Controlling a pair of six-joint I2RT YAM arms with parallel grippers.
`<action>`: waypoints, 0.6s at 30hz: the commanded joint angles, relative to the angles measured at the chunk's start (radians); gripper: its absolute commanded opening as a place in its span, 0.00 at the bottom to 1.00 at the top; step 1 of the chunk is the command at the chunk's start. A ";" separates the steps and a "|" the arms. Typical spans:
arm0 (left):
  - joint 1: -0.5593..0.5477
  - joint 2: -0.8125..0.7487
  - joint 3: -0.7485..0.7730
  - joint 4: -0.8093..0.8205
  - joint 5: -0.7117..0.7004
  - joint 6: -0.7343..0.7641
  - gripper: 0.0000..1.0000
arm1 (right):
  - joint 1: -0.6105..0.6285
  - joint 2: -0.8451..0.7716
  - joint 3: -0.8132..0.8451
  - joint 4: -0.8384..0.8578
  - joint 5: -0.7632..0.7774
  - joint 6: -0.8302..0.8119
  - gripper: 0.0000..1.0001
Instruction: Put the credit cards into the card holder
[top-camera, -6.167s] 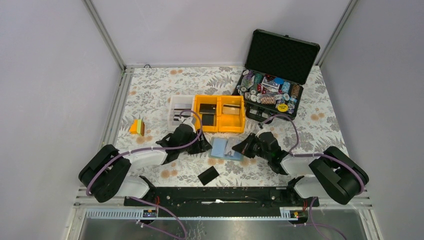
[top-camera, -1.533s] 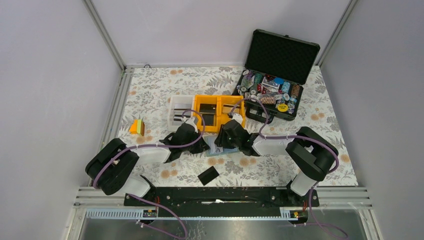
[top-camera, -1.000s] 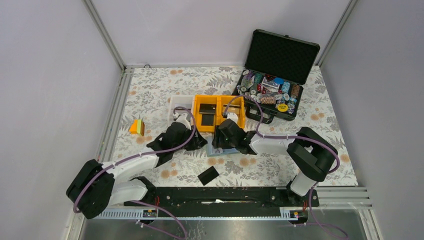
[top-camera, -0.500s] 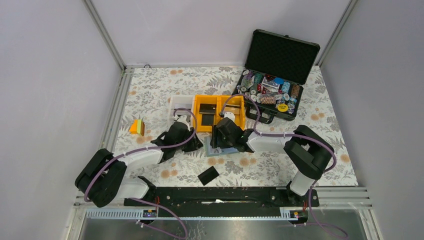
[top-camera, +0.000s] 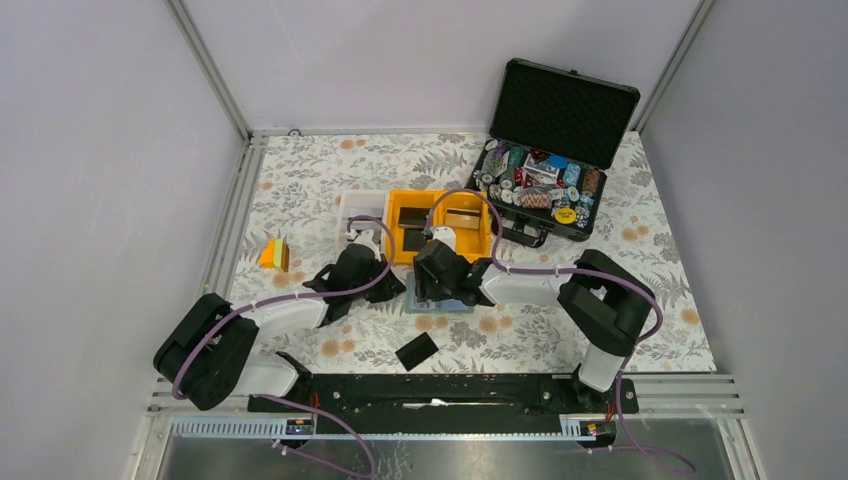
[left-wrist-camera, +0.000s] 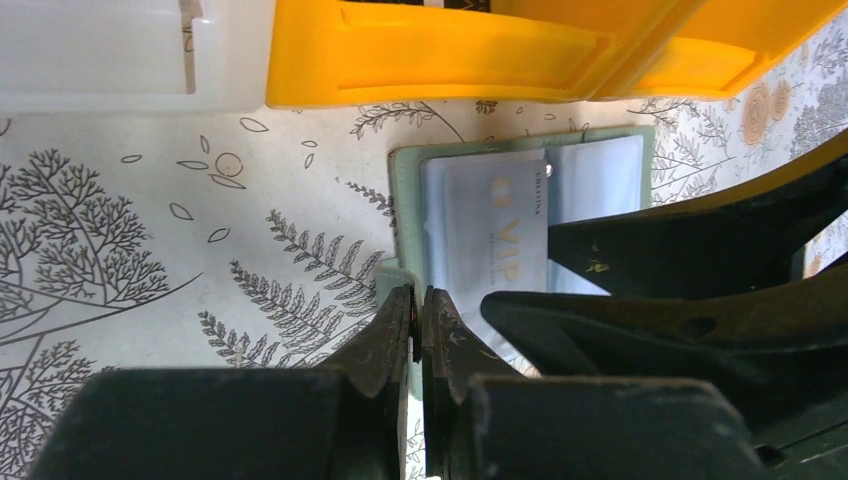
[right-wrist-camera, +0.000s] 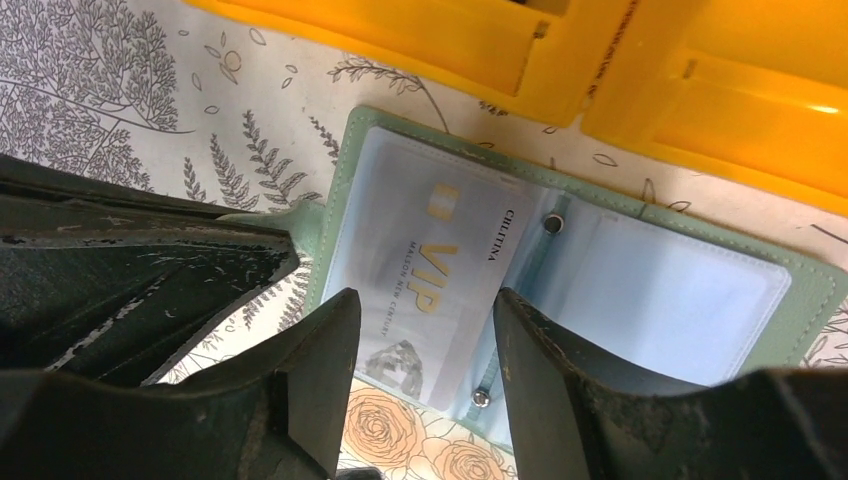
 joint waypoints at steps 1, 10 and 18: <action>0.002 0.008 -0.019 0.093 0.047 -0.009 0.00 | 0.044 0.025 0.067 -0.039 0.029 -0.004 0.58; 0.003 -0.034 -0.050 0.104 0.061 -0.034 0.00 | 0.081 0.048 0.110 -0.050 0.080 0.000 0.55; 0.039 -0.190 0.004 -0.094 0.029 0.039 0.00 | 0.079 -0.062 0.089 -0.101 0.120 -0.030 0.70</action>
